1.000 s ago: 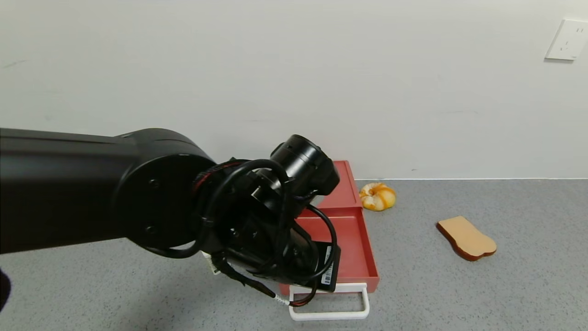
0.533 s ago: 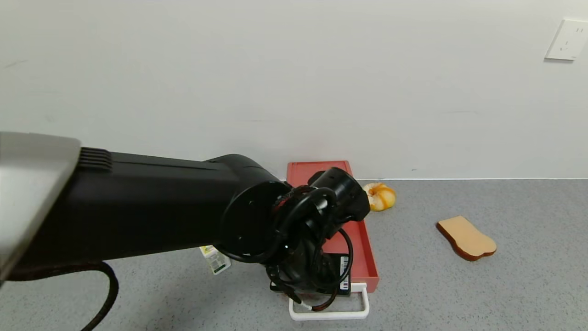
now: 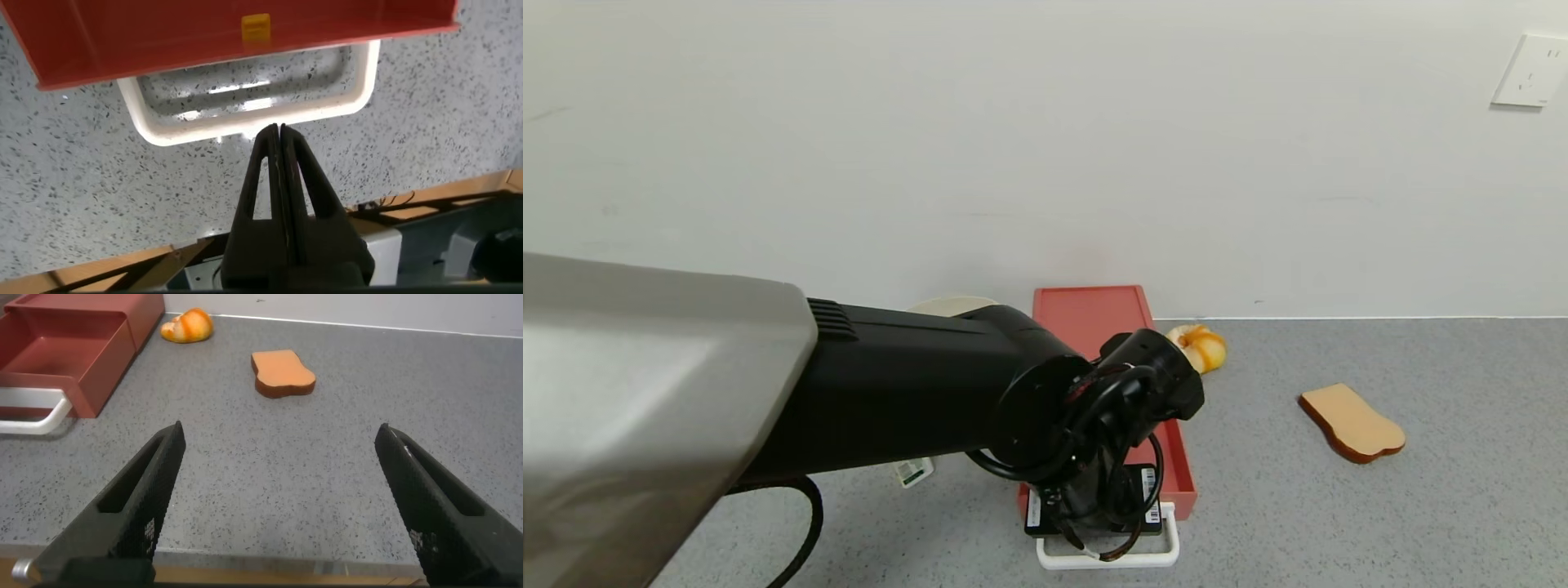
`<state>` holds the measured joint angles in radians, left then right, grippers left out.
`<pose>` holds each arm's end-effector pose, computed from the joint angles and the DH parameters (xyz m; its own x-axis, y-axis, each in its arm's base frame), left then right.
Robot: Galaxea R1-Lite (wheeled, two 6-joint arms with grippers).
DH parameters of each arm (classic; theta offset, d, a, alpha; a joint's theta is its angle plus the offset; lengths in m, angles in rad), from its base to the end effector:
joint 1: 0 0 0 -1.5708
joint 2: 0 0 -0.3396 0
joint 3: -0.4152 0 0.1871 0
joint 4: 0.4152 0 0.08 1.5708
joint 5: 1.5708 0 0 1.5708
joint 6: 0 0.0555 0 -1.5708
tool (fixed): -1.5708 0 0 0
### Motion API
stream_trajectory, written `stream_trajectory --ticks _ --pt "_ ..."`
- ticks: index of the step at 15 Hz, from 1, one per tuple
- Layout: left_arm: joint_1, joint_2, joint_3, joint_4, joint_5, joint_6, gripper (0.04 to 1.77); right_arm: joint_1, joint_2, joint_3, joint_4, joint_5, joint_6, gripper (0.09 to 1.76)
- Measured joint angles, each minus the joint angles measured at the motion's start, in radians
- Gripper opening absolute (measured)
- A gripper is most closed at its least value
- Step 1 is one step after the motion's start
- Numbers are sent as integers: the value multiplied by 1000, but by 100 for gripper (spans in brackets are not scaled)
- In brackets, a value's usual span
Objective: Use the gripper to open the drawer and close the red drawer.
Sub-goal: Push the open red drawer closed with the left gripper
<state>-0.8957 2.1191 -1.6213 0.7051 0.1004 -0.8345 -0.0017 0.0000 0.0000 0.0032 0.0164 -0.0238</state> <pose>0.2619 -0.3182 0.1482 0.3019 -0.2167 -0.9284 0.0744 0.9762 -0.2037 -0.0329 0.0010 0.0750 0.9999 0.0147 -0.0032 -0.0148 0.9996 -0.0237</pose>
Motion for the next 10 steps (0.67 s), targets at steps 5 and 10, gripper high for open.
stream_trajectory --ticks 5,10 --pt "-4 50 -18 12 21 -40 11 0 0 0 0 0 0 171" --pt "10 66 -19 12 26 -55 11 0 0 0 0 0 0 171"
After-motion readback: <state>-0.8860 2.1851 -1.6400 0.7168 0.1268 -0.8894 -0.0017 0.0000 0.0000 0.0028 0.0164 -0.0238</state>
